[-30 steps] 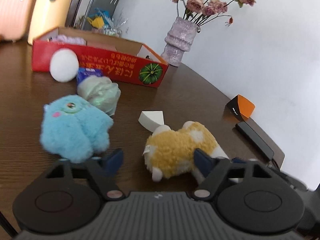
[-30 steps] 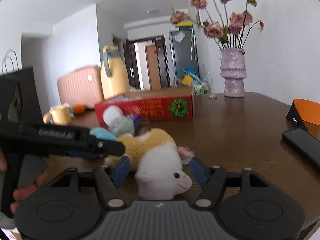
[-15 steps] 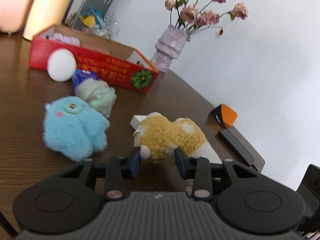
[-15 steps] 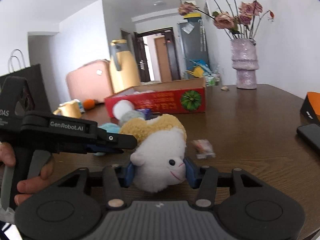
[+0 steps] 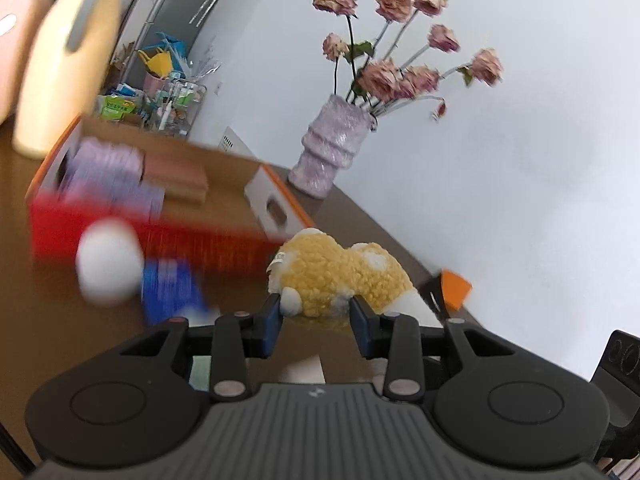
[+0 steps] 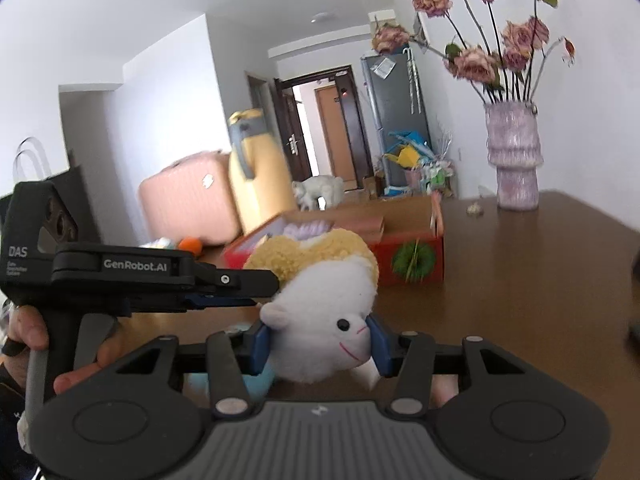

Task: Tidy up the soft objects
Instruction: 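Carry the sheep plush into the box beside the sponge and release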

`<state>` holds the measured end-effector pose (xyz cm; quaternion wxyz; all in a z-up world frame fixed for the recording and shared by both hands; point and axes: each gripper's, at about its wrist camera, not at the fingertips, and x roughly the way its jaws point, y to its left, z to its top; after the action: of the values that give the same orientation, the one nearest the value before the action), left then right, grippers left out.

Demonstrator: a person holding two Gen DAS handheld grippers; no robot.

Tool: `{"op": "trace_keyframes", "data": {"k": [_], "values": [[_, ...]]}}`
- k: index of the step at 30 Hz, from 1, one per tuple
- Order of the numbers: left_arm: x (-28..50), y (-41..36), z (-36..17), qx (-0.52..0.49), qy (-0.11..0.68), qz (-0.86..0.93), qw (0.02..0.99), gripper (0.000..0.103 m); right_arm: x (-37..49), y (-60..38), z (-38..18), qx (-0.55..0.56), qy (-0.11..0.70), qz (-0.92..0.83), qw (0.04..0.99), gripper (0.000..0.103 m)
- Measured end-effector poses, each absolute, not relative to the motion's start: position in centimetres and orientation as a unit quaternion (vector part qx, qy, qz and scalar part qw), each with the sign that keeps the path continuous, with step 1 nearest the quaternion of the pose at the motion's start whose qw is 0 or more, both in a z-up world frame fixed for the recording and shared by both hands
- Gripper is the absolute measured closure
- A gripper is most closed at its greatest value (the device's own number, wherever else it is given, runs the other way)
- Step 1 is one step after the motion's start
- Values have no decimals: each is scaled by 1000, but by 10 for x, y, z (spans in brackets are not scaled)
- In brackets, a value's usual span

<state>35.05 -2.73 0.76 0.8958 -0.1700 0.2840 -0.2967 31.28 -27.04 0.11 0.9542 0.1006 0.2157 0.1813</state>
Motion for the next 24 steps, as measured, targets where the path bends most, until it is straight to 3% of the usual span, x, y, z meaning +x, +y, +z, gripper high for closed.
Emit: {"op": "trace_keyframes", "data": {"k": [8,15,18,24], "values": [[537,-52,56,-134,306,-296,895,66,510,-277,32,134,243,131,952,55],[692,-87,4,-146,397,-247,872,65,649,-264,-11,97,329,65,937,55],[718,-99,-19,-126,425,-223,868,61,670,-259,-23,70,354,54,931,54],[716,-95,-19,-112,408,-222,879,50,680,-240,-31,-14,380,56,923,46]]}}
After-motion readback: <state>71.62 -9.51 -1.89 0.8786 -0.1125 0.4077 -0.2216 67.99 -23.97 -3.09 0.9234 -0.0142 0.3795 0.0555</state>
